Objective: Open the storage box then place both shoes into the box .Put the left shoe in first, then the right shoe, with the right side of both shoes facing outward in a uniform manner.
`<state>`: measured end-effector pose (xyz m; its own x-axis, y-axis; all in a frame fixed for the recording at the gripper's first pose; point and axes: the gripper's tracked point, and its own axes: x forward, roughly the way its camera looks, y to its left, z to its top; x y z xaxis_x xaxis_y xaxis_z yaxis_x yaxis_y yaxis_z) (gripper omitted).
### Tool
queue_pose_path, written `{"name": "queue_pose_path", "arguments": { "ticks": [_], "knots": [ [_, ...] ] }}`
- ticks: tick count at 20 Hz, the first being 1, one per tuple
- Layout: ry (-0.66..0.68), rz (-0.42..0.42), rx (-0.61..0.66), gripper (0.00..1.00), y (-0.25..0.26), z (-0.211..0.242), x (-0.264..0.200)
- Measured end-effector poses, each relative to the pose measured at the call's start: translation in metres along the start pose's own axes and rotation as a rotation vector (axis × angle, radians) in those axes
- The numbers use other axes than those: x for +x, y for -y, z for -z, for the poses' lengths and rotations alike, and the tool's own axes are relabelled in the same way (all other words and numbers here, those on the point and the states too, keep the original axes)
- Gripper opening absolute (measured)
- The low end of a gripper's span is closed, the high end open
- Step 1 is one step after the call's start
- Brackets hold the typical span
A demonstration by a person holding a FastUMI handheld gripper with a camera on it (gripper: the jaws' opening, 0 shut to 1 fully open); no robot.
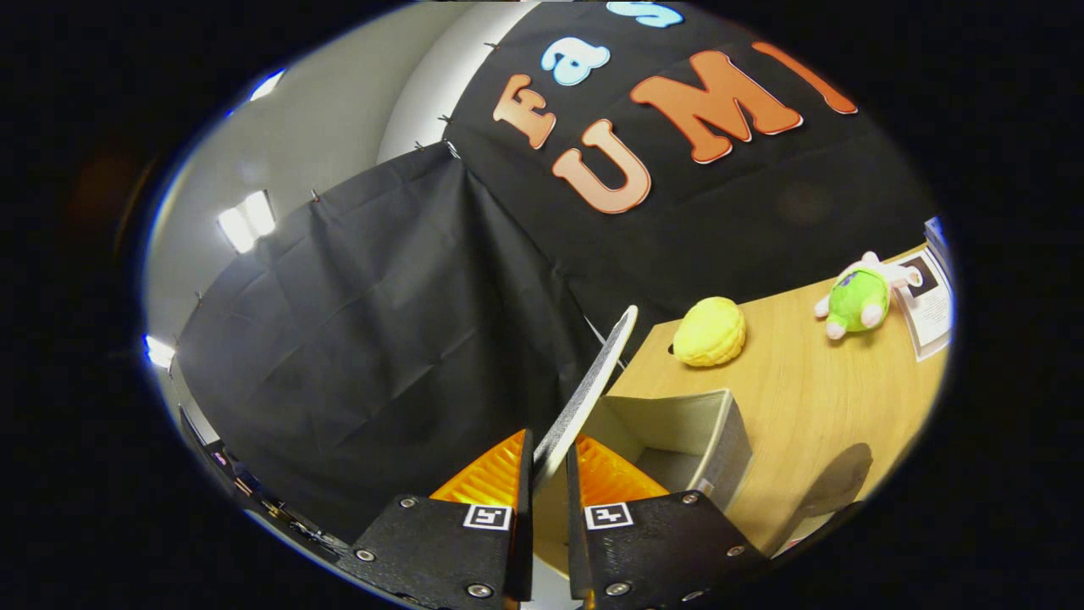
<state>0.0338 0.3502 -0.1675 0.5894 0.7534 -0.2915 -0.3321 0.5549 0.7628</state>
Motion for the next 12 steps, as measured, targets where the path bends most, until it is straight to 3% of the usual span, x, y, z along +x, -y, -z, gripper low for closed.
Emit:
{"name": "queue_pose_path", "arguments": {
  "ticks": [12],
  "knots": [
    [-0.001,-0.113,0.029,0.17,-0.107,0.012,0.093]
  ]
}}
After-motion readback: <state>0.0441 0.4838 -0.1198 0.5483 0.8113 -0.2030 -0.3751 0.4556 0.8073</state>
